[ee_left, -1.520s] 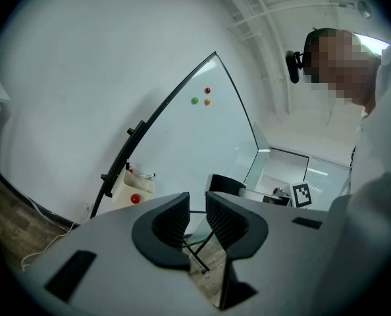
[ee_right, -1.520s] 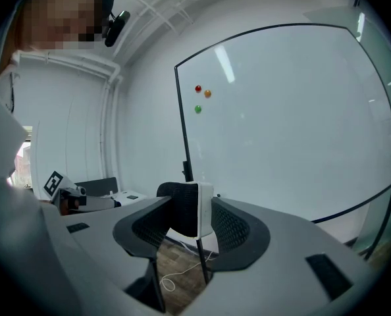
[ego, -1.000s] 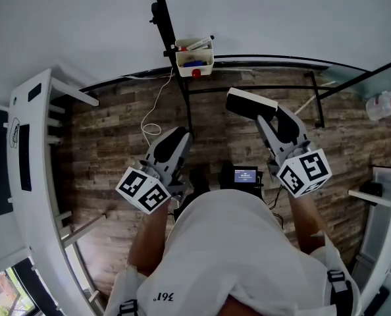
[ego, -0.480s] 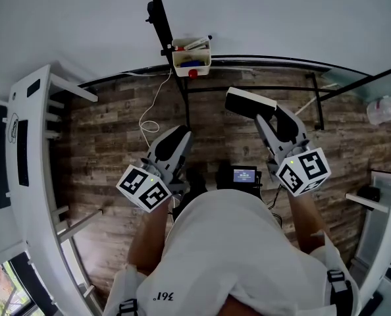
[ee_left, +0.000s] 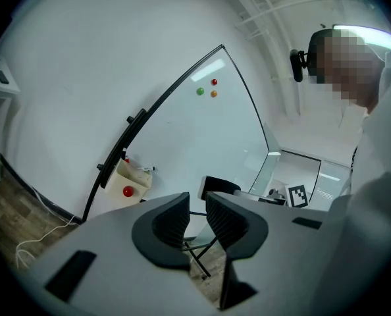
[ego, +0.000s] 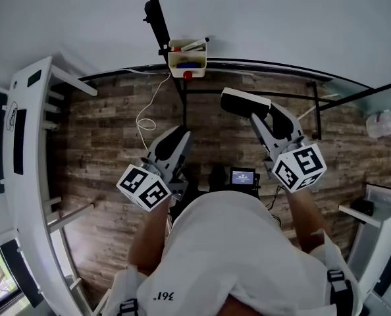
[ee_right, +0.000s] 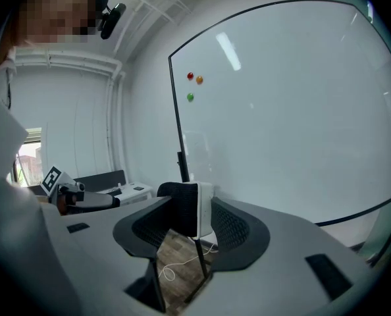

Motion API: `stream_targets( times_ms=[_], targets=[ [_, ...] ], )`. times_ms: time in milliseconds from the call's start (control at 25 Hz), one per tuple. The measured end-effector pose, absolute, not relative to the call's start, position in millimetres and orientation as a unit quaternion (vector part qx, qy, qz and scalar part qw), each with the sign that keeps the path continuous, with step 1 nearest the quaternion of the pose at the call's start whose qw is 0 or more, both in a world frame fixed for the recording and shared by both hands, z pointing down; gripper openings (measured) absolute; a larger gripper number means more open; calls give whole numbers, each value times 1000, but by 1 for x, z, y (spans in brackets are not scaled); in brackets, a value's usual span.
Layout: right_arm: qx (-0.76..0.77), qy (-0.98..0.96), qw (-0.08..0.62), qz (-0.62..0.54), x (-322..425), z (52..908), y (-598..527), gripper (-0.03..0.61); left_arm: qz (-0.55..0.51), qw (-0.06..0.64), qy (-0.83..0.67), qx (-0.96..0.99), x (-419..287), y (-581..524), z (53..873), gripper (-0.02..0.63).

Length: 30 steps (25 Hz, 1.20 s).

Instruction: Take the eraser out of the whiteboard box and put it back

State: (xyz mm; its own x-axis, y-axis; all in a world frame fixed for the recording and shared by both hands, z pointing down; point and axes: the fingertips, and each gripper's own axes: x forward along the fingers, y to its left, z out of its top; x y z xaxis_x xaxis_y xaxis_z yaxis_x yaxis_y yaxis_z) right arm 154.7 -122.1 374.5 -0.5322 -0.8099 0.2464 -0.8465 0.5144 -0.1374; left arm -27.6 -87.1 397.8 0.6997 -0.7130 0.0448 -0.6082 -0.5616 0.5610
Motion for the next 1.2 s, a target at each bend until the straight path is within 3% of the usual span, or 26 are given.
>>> stream_targets(
  times_ms=[560,1200],
  targets=[
    [451,-878,105,120,156,394,-146,201,-84,263,-382,882,-14,-96,400,67],
    [456,-875,158,41,97,385,-234,201,-71,247,-338,906,-51,-180,408,67]
  ],
)
